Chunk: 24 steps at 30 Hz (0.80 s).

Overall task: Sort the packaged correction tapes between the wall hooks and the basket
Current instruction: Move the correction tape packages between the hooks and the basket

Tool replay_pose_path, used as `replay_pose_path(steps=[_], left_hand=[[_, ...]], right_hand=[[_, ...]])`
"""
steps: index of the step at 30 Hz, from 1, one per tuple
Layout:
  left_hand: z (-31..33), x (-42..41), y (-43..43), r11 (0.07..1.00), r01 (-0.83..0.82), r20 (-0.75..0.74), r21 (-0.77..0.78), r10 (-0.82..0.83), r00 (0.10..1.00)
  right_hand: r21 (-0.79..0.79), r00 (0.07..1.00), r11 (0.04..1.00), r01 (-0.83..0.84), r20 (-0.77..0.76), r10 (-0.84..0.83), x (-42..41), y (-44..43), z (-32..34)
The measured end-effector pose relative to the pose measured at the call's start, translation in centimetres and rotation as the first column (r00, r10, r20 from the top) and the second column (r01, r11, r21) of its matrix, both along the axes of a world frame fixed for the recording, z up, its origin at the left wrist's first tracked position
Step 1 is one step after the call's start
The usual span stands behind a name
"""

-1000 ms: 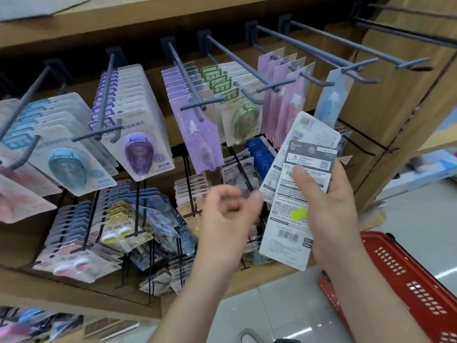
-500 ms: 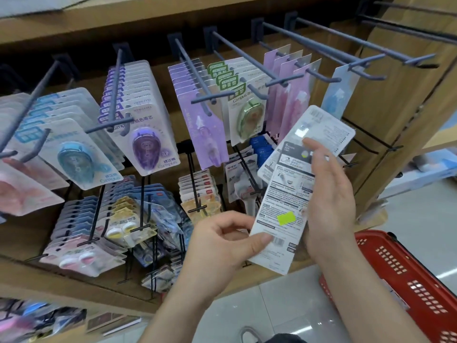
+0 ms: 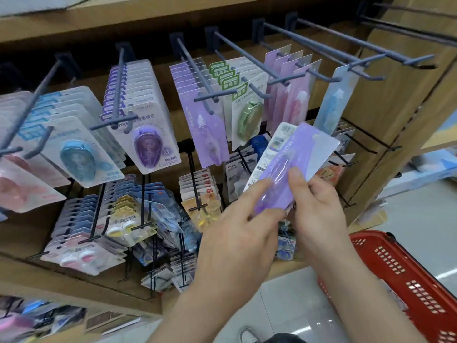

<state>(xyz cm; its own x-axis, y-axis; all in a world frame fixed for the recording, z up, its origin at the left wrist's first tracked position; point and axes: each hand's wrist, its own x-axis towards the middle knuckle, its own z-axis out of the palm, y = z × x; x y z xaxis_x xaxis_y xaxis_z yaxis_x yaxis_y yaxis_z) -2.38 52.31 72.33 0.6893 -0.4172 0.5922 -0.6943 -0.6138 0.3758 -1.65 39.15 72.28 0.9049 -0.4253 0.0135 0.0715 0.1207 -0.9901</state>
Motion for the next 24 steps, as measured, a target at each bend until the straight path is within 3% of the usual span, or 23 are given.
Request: replay_pose_path(steps=[2,4,7,8,10,12,15,20,24], left_hand=[[1.0,0.3,0.4,0.977,0.023,-0.148,-0.213,-0.056,0.987],[2.3,1.1,0.9,0.927,-0.057,-0.200,-0.371,-0.020,0.980],[3.4,3.1,1.5,0.852,-0.215,-0.387,-0.478,0.015,0.922],[3.6,3.6,1.6,0.826,-0.230,-0.498,-0.515,-0.070,0.864],[3.6,3.8,1.4,0.744,-0.252,-0.668,-0.618,-0.329,0.667],[3.1,3.5,1.4,0.718,-0.246,-0.700,-0.651,-0.443,0.560],[2.2,3.0,1.4,0.728,-0.138,-0.636,-0.671,-0.470,0.612],[2.6,3.1,1.5,0.602,-0.186,-0.510,-0.776,-0.426,0.747],[3.6,4.1,1.9,0.699,-0.166,-0.536,-0.696,-0.351,0.768]], right_hand=[[-0.045,0.998,0.998,-0.041,0.035,0.043,0.1,-0.9,-0.5],[-0.047,0.986,0.988,-0.150,0.068,0.153,0.1,-1.5,-0.9],[-0.076,0.940,0.941,-0.329,0.068,0.334,0.2,-2.3,-1.2],[-0.079,0.921,0.923,-0.377,0.069,0.382,0.1,-2.4,-1.2],[-0.038,0.896,0.898,-0.439,0.061,0.440,0.1,-2.7,-1.1],[0.032,0.878,0.879,-0.476,0.078,0.473,0.0,-3.0,-1.1],[0.037,0.866,0.866,-0.498,0.072,0.495,0.0,-3.2,-0.9],[-0.113,0.875,0.874,-0.473,0.054,0.481,0.2,-2.0,-0.5],[-0.194,0.879,0.868,-0.458,0.045,0.474,0.4,-1.3,-0.1]])
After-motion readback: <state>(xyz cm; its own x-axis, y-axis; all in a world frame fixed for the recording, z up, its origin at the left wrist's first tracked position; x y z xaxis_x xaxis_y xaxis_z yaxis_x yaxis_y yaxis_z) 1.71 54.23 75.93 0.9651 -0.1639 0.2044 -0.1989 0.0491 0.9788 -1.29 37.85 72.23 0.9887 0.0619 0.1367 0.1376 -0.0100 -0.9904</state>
